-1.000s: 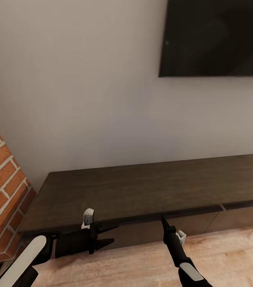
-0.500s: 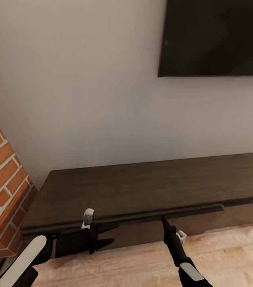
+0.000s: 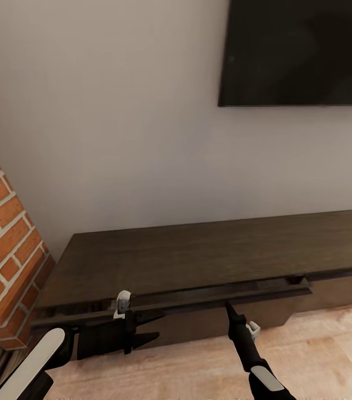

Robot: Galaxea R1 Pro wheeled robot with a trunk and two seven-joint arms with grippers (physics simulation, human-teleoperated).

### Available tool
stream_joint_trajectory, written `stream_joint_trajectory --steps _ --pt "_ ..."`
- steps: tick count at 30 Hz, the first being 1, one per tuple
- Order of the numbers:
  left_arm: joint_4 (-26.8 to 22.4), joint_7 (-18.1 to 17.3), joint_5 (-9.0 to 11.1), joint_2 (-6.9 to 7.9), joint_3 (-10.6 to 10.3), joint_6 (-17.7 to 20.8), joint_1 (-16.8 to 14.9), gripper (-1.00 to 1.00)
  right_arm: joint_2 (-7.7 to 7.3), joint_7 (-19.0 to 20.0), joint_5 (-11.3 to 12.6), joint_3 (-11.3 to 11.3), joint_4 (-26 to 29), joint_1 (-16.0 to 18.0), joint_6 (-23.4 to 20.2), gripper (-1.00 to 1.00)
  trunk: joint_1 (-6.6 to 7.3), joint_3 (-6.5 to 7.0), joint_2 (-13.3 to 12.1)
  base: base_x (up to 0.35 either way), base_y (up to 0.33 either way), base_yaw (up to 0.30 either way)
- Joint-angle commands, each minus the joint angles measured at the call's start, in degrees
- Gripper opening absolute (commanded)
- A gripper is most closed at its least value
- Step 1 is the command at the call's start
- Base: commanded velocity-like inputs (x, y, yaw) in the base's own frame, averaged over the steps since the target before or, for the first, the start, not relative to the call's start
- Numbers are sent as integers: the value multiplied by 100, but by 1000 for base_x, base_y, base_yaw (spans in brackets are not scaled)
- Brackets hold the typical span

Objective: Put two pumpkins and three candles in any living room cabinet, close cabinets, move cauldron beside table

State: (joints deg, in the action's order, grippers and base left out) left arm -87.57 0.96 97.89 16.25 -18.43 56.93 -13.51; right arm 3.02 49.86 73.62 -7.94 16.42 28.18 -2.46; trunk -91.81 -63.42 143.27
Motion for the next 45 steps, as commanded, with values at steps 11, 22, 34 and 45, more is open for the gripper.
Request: stream_joint_trajectory --steps 11,22,34,45 --pt "-6 10 20 1 -9 4 -2 100 5 59 3 65 1 3 -45 -100 4 -4 3 -119 0 0" --pt "-6 10 20 0 -11 7 -4 100 5 59 3 65 1 3 -44 -100 4 -4 3 -173 0 0" --pt "-7 10 18 -8 -11 2 -4 100 5 59 3 65 1 3 -44 -100 4 -4 3 -95 0 0" --pt "-6 10 18 -8 -11 6 -3 100 5 59 3 65 1 3 -44 -100 4 -4 3 -92 0 0"
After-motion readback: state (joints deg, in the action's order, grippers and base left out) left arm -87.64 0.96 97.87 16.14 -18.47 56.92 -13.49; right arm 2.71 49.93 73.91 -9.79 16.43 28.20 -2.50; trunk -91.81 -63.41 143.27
